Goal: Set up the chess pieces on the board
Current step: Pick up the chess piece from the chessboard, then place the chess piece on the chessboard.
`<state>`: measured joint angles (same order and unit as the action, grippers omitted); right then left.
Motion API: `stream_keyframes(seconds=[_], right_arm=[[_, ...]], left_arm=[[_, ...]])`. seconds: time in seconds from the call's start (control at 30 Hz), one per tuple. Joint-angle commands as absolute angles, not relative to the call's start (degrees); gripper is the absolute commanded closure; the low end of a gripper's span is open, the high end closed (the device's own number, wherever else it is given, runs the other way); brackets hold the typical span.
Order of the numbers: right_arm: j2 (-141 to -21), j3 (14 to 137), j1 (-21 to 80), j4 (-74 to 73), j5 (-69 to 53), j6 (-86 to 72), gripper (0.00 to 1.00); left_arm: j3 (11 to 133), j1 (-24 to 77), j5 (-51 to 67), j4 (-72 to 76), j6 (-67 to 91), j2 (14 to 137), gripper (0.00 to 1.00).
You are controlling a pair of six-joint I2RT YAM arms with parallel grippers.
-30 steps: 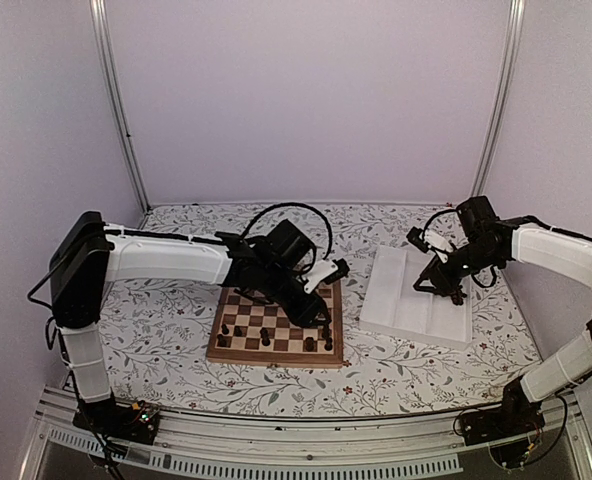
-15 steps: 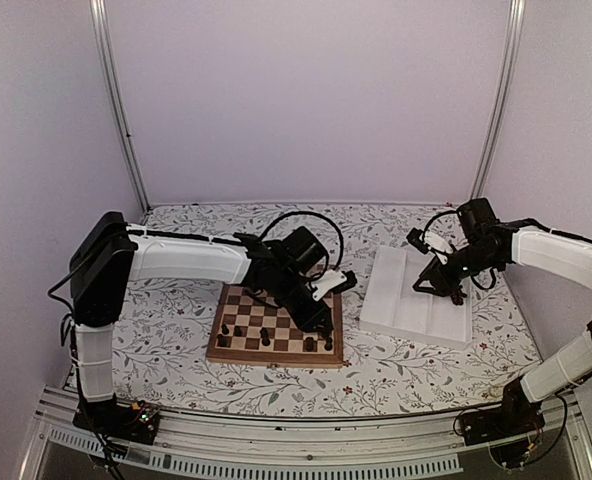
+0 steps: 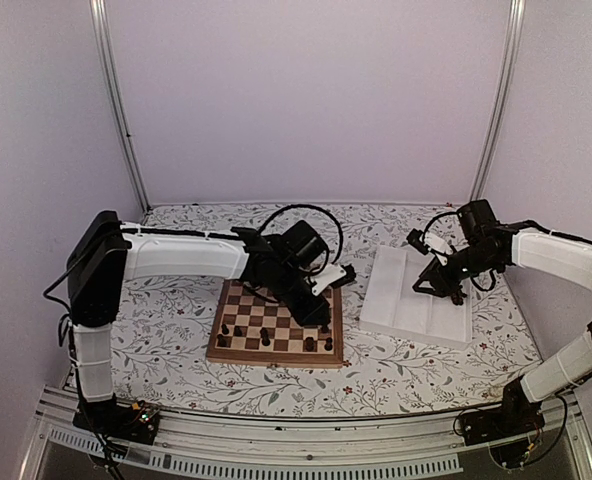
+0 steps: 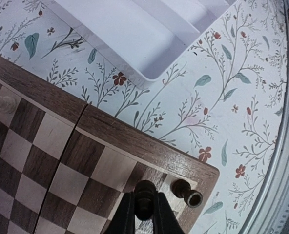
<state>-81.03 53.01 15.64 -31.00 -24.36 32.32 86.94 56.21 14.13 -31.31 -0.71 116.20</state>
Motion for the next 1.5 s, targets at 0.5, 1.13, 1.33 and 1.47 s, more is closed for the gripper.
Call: stream_keyframes(seconds=[0.5, 1.13, 1.33, 1.47], right_arm=[[-79.19, 51.07, 15.7, -28.85, -25.79, 32.3, 0.59], [-79.97, 50.89, 15.68, -28.89, -26.19, 32.54, 0.59], [-80.33, 50.89, 15.7, -28.85, -26.37, 32.61, 0.59], [-80.33, 50.89, 15.73, -28.87, -26.37, 32.61, 0.59]], left_arm=[[75.8, 55.66, 5.24, -35.16, -0.18, 99.73, 0.93], [72.94, 55.74, 8.62, -34.49, 1.27, 101.79, 0.92], [73.04, 55.97, 10.25, -34.45, 1.14, 102.99, 0.91], [73.26, 56.48, 10.31, -34.28, 1.22, 104.37, 0.91]])
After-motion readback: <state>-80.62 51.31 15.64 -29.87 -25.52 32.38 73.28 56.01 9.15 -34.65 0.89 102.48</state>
